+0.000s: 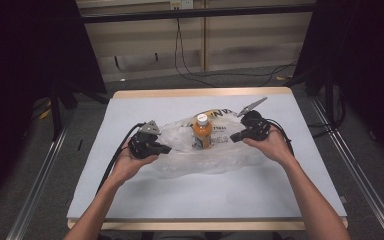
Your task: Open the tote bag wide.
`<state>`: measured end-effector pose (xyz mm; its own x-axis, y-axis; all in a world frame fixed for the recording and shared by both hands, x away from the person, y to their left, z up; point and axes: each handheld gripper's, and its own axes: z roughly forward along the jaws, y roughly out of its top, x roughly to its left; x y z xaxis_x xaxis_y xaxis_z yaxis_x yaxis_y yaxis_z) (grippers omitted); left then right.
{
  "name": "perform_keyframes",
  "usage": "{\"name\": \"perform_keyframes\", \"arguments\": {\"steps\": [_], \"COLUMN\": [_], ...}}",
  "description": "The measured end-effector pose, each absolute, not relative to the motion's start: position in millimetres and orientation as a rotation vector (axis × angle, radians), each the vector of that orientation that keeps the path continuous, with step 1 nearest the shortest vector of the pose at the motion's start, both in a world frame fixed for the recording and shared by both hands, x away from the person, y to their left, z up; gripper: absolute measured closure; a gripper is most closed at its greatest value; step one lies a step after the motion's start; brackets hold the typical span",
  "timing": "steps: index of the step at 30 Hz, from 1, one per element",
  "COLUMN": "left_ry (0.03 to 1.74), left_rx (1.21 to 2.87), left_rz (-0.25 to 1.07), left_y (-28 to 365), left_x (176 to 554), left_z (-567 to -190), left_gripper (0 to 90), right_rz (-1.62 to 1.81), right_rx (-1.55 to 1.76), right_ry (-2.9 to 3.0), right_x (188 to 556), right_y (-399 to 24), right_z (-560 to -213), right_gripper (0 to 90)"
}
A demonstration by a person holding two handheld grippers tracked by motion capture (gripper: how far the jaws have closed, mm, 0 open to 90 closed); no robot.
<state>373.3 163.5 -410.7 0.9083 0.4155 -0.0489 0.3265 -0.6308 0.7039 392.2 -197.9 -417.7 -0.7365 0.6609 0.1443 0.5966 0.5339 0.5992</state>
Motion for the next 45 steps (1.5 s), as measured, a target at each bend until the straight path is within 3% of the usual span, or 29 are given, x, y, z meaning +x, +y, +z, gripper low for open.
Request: {"name": "perform_keyframes", "arguments": {"steps": [10, 15, 20, 25, 27, 29, 40, 45], "left_ry": [0.509, 0.416, 0.509, 0.52, 0.446, 0.373, 0.183, 0.261], "left_rx": [2.212, 2.309, 2.439, 2.57, 2.596, 2.618, 2.65, 2.507], "left_rz": [0.116, 0.14, 0.263, 0.14, 0.062, 0.081, 0.006, -0.045], "left_y": [172.1, 150.9, 114.4, 92.4, 84.1, 79.7, 77.8, 85.0], "left_x": [360.6, 359.3, 387.2, 411.6, 400.7, 382.5, 341.3, 343.9], "left_z": [-390.2, -386.2, -402.8, -440.2, -451.6, -458.9, -455.9, -452.0], "left_gripper": [90.0, 90.0, 90.0, 90.0, 90.0, 90.0, 90.0, 90.0], "right_rz": [0.947, 0.899, 0.817, 0.739, 0.726, 0.71, 0.727, 0.773], "right_rx": [1.013, 1.001, 1.028, 1.089, 1.097, 1.117, 1.281, 1.335], "right_ry": [2.73, 2.768, 2.81, 2.856, 2.877, 2.882, 2.732, 2.705], "right_x": [401.9, 413.9, 445.8, 464.0, 471.9, 482.0, 518.8, 517.5], "right_y": [-162.1, -149.9, -137.6, -133.0, -132.6, -132.1, -131.5, -132.6], "right_z": [-402.2, -400.9, -409.4, -426.2, -434.4, -444.8, -454.1, -462.0], "right_gripper": [90.0, 90.0, 90.0, 90.0, 90.0, 90.0, 90.0, 90.0]}}
